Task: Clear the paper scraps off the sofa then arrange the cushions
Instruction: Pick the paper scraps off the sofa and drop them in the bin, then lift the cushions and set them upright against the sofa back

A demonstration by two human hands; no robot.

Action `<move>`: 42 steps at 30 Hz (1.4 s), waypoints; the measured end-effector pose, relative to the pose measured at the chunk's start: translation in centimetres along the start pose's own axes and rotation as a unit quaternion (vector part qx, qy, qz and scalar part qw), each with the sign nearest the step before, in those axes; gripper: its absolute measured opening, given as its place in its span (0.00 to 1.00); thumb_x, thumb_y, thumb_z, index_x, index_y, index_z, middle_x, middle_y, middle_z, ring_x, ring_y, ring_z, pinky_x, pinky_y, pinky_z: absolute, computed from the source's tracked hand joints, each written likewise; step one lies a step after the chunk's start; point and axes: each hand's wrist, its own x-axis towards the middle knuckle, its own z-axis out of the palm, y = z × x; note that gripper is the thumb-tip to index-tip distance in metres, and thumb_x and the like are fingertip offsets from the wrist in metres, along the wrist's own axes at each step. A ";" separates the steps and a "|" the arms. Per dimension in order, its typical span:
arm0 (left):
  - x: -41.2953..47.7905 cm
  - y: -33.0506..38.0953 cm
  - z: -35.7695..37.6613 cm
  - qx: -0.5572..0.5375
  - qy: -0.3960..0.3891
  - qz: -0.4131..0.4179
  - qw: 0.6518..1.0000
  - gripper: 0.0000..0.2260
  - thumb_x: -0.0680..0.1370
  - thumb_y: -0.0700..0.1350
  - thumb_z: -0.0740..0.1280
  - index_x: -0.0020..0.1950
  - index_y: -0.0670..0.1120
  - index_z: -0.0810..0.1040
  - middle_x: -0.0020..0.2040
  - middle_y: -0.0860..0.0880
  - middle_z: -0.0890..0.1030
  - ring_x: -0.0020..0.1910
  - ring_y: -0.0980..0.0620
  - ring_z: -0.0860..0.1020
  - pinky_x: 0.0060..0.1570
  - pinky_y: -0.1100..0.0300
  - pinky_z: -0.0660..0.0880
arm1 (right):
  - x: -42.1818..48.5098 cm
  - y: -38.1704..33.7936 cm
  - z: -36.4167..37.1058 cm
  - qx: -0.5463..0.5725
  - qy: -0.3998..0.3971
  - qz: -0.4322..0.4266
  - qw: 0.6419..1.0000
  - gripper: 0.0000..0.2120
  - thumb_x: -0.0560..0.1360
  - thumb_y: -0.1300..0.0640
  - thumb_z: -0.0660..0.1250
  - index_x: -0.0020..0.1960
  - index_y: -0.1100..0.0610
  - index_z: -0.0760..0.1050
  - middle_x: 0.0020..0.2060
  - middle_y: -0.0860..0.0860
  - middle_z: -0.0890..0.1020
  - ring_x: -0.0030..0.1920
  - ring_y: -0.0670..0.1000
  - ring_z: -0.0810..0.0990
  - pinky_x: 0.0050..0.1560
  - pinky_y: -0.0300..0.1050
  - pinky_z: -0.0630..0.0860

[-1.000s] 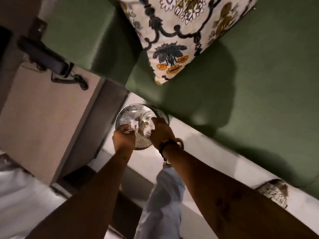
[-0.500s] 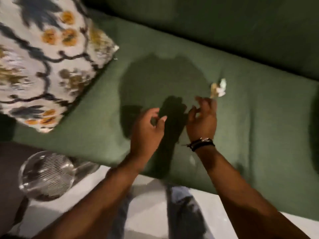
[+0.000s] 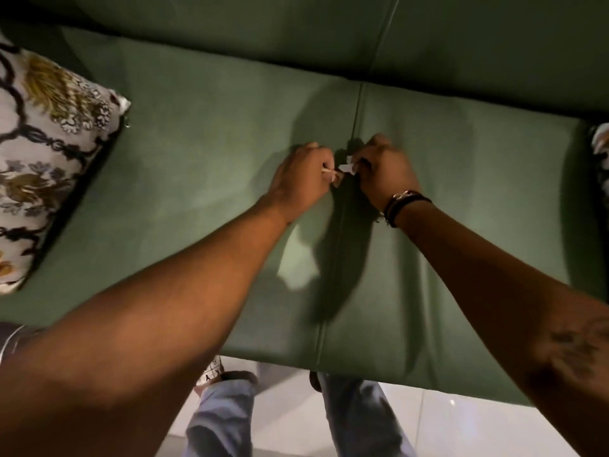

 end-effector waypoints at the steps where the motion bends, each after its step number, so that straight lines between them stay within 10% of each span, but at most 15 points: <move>1: -0.7 -0.2 -0.1 -0.018 0.017 -0.018 1.000 0.03 0.72 0.41 0.72 0.44 0.42 0.82 0.45 0.41 0.82 0.47 0.40 0.80 0.45 0.50 0.76 | -0.6 -0.2 0.3 0.020 0.009 0.028 0.999 0.09 0.78 0.62 0.61 0.48 0.60 0.80 0.54 0.59 0.77 0.49 0.60 0.79 0.51 0.51 0.76; 7: -11.1 -4.9 -3.6 -0.131 0.222 -0.160 0.953 0.03 0.74 0.45 0.71 0.43 0.46 0.81 0.43 0.45 0.84 0.43 0.44 0.81 0.42 0.54 0.76 | -9.2 -8.9 3.7 0.135 0.060 0.040 0.988 0.07 0.73 0.68 0.65 0.42 0.60 0.81 0.44 0.61 0.80 0.42 0.60 0.79 0.46 0.38 0.69; 13: -31.5 -19.7 -9.8 -0.226 0.349 -0.334 0.846 0.06 0.73 0.50 0.71 0.38 0.56 0.77 0.40 0.48 0.82 0.41 0.45 0.81 0.48 0.50 0.79 | -18.7 -27.8 15.0 0.219 -0.065 -0.083 0.970 0.06 0.74 0.63 0.65 0.45 0.60 0.81 0.45 0.62 0.81 0.44 0.60 0.80 0.50 0.43 0.72; 21: -45.2 -37.6 -10.5 -0.266 0.246 -0.522 0.772 0.06 0.74 0.35 0.69 0.49 0.42 0.83 0.52 0.34 0.84 0.54 0.33 0.81 0.57 0.40 0.79 | -24.4 -42.8 33.5 -0.015 -0.336 -0.202 0.920 0.24 0.79 0.62 0.54 0.75 0.56 0.60 0.70 0.60 0.69 0.66 0.62 0.71 0.61 0.55 0.71; 26: -43.3 -38.1 -12.6 -0.309 0.283 -0.472 0.776 0.11 0.75 0.35 0.71 0.57 0.40 0.80 0.58 0.39 0.83 0.57 0.45 0.79 0.56 0.65 0.73 | -22.9 -44.4 32.2 0.024 -0.220 -0.189 0.957 0.19 0.78 0.54 0.56 0.65 0.56 0.74 0.62 0.59 0.79 0.58 0.62 0.79 0.55 0.55 0.76; 30: -39.9 -32.9 -16.5 -0.285 0.340 -0.409 0.797 0.14 0.77 0.45 0.71 0.60 0.41 0.78 0.59 0.41 0.81 0.60 0.42 0.78 0.64 0.43 0.74 | -19.2 -42.7 24.1 0.159 0.001 -0.201 0.967 0.12 0.76 0.55 0.62 0.50 0.59 0.81 0.44 0.59 0.83 0.42 0.60 0.82 0.43 0.48 0.77; 35: -32.2 -25.4 -23.6 -0.345 0.406 -0.271 0.802 0.44 0.68 0.64 0.70 0.78 0.46 0.59 0.78 0.47 0.60 0.77 0.49 0.62 0.76 0.50 0.64 | -5.9 -40.2 12.4 0.299 0.228 -0.141 0.916 0.12 0.75 0.49 0.65 0.56 0.54 0.72 0.50 0.56 0.72 0.49 0.54 0.74 0.50 0.52 0.74; 38: -26.6 -24.3 -27.5 -0.425 0.473 -0.191 0.748 0.44 0.67 0.57 0.77 0.76 0.46 0.60 0.73 0.51 0.68 0.70 0.61 0.71 0.70 0.59 0.71 | 4.3 -42.1 7.4 0.436 0.115 -0.008 0.893 0.31 0.73 0.42 0.63 0.69 0.59 0.67 0.66 0.58 0.73 0.66 0.53 0.73 0.68 0.45 0.71; 42: -22.1 -23.4 -29.5 -0.487 0.567 -0.205 0.633 0.45 0.60 0.63 0.78 0.72 0.46 0.68 0.68 0.45 0.76 0.66 0.49 0.77 0.66 0.47 0.76 | 9.8 -44.3 4.8 0.505 -0.170 -0.062 0.844 0.23 0.82 0.49 0.56 0.72 0.60 0.65 0.69 0.60 0.73 0.67 0.56 0.74 0.69 0.54 0.71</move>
